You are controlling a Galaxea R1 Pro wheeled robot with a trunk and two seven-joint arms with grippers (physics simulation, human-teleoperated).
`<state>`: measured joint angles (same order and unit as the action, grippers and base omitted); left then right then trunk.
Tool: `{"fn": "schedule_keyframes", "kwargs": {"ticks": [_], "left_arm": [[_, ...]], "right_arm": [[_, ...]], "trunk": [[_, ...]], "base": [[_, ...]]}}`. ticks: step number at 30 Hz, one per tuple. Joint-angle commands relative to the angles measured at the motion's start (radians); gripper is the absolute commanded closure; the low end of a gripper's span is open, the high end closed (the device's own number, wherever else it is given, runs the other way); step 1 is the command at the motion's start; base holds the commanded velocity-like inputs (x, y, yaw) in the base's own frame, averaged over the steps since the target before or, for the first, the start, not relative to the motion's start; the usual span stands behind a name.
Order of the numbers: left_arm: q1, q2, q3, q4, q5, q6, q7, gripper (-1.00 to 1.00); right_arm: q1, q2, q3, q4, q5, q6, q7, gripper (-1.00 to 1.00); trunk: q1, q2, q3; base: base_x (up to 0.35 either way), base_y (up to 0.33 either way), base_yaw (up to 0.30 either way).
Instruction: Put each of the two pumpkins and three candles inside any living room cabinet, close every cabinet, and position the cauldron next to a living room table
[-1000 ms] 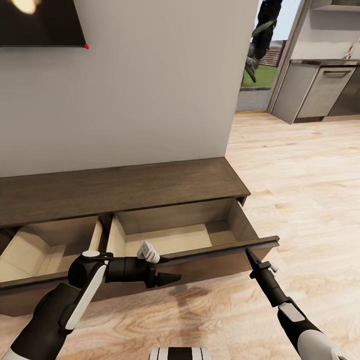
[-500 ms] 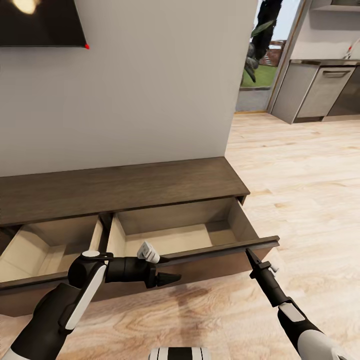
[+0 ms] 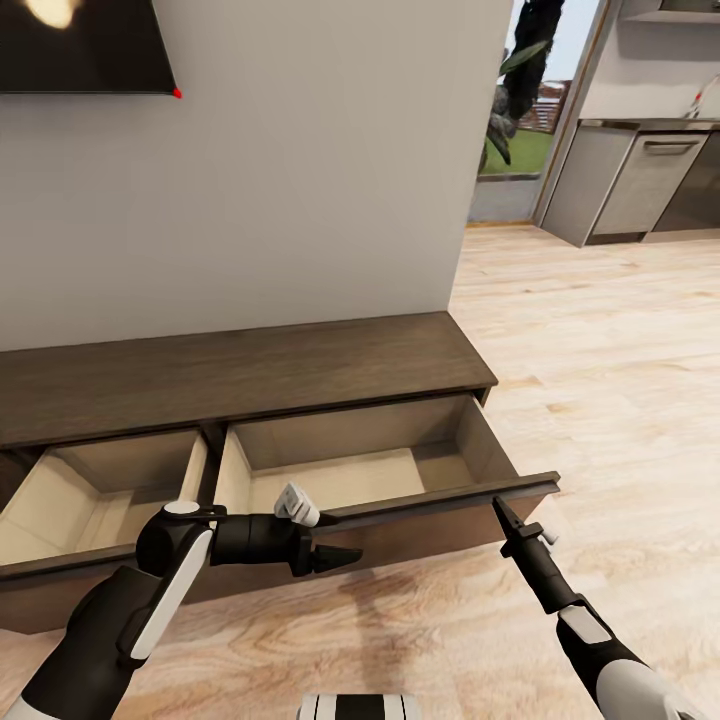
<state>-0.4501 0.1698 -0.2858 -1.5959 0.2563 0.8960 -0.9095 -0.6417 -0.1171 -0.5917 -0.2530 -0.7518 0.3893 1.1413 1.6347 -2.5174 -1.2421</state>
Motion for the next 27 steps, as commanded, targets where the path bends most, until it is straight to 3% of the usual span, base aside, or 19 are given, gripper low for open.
{"fn": "schedule_keyframes", "kwargs": {"ticks": [1, 27], "left_arm": [[-0.001, 0.0, -0.001, 0.0, 0.003, 0.004, 0.0, -1.0], [-0.001, 0.0, -0.002, 0.001, 0.003, 0.004, 0.001, -1.0]], "right_arm": [[-0.001, 0.04, 0.033, 0.001, -0.009, 0.02, 0.074, 1.0], [-0.001, 0.039, 0.026, 0.001, -0.012, 0.02, 0.074, 1.0]], "trunk": [[0.0, 0.0, -0.001], [0.0, 0.0, -0.001]], "base": [[-0.002, 0.0, 0.0], [0.0, 0.0, 0.0]]}}
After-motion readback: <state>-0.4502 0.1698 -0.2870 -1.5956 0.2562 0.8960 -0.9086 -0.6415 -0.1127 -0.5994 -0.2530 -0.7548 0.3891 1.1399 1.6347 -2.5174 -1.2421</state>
